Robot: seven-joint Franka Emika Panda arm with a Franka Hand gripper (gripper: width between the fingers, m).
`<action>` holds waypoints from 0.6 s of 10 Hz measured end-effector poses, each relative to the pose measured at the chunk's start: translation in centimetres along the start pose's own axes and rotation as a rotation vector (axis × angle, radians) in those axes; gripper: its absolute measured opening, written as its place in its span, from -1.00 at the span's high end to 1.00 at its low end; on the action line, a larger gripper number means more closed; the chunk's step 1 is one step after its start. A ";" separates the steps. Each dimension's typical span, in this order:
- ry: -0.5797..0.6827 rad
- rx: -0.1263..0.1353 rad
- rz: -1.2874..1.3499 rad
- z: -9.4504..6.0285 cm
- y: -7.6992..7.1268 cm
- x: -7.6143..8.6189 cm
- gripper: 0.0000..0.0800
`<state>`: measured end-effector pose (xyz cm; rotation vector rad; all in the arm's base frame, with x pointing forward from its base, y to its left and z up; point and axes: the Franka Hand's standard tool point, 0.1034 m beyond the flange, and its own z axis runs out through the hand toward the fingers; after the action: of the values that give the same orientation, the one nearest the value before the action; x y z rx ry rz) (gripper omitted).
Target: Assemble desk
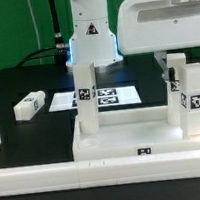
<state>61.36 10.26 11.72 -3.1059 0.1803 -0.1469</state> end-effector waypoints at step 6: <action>0.000 0.002 0.097 0.0 0.0 0.0 0.27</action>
Offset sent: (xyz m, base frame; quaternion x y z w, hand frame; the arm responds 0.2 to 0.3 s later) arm 0.0000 0.0000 0.0000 0.0000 0.0000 0.0650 0.9979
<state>61.36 10.28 11.72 -3.0867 0.3299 -0.1440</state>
